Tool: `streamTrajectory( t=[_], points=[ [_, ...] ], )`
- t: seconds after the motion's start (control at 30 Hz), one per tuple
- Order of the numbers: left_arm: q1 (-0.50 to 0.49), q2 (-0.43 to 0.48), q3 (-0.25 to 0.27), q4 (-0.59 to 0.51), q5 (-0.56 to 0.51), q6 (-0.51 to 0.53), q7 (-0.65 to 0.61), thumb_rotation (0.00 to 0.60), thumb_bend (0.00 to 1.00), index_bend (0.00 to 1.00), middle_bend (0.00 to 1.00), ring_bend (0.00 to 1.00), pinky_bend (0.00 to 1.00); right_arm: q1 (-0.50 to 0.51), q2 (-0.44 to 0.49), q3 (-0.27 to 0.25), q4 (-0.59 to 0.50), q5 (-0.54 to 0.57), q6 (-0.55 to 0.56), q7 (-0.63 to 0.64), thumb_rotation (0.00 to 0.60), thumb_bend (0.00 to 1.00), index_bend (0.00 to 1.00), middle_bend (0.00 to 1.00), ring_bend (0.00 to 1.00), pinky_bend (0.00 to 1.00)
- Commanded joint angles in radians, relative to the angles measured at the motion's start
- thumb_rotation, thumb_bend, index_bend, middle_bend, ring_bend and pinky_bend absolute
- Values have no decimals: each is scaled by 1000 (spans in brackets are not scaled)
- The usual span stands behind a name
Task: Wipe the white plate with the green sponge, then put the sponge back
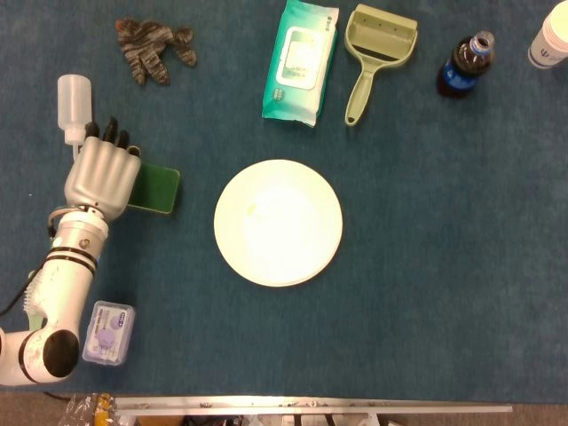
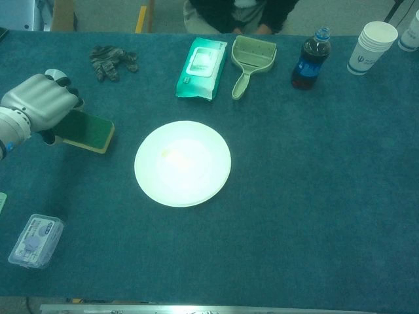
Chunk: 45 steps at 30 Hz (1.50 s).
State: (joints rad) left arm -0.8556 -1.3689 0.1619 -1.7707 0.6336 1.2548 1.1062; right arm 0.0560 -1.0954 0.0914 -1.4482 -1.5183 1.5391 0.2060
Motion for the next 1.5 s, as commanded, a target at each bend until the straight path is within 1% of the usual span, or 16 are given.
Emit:
streamTrajectory(
  t=[0.03, 0.1, 0.17, 0.23, 0.33, 0.4, 0.5, 0.57, 0.63, 0.7, 0.83, 1.07, 1.27, 1.37, 1.5],
  points=[
    [10, -1, -5, 13, 1, -19, -15, 529, 242, 378, 171, 77, 170, 1, 0, 1, -3, 0, 0, -3, 600, 183, 340, 400, 269, 313],
    [14, 1, -10, 14, 3, -30, -26, 508, 240, 302, 154, 77, 170, 1, 1, 2, -5, -1, 3, -6, 600, 183, 340, 400, 269, 313],
    [17, 7, -17, 8, 4, -43, -39, 429, 237, 220, 131, 62, 170, 1, 1, 2, -7, -1, 3, -9, 600, 183, 340, 400, 269, 313],
    [19, 12, -21, 0, 4, -51, -44, 376, 237, 163, 104, 30, 167, 1, 1, 2, -8, 0, 2, -10, 600, 184, 340, 400, 269, 313],
    [22, 19, -23, -12, 13, -61, -52, 351, 236, 97, 58, 3, 143, 2, 1, 3, -9, 1, 3, -12, 600, 184, 340, 400, 269, 313],
    [28, 23, -26, -19, 26, -58, -62, 350, 236, 81, 43, 0, 139, 2, 1, 3, -9, 1, 3, -12, 600, 184, 340, 400, 269, 313],
    [46, 36, -38, -33, 60, -41, -105, 362, 237, 79, 43, 0, 139, 2, 0, 2, -8, 3, 0, -12, 600, 183, 340, 400, 269, 313],
    [73, 44, -56, -38, 108, -10, -170, 448, 237, 88, 53, 2, 139, 2, 1, 3, -8, 6, 0, -13, 600, 184, 340, 400, 269, 313],
    [103, 58, -68, -41, 158, 18, -237, 517, 236, 102, 65, 8, 139, -1, 2, 4, -9, 10, 2, -15, 600, 184, 340, 400, 269, 313],
    [127, 73, -76, -45, 194, 41, -287, 533, 237, 111, 74, 12, 139, -3, 5, 5, -11, 13, 3, -19, 600, 184, 340, 400, 269, 313],
    [182, 110, -82, -53, 271, 79, -385, 538, 237, 141, 90, 17, 139, -8, 12, 9, -17, 25, 8, -37, 600, 184, 340, 400, 269, 313],
    [285, 161, -59, -52, 433, 141, -551, 539, 236, 168, 119, 26, 139, -17, 19, 15, -27, 46, 12, -73, 600, 184, 340, 400, 269, 313],
    [384, 206, -40, -52, 543, 218, -667, 536, 236, 189, 135, 29, 139, -26, 25, 15, -38, 52, 20, -83, 600, 184, 340, 400, 269, 313],
    [435, 228, -32, -56, 570, 255, -698, 537, 236, 191, 142, 29, 139, -31, 27, 14, -41, 53, 24, -86, 600, 184, 340, 400, 269, 313],
    [476, 249, -31, -57, 575, 264, -710, 539, 236, 193, 144, 29, 139, -33, 31, 15, -49, 50, 28, -92, 600, 184, 340, 400, 269, 313]
  ],
)
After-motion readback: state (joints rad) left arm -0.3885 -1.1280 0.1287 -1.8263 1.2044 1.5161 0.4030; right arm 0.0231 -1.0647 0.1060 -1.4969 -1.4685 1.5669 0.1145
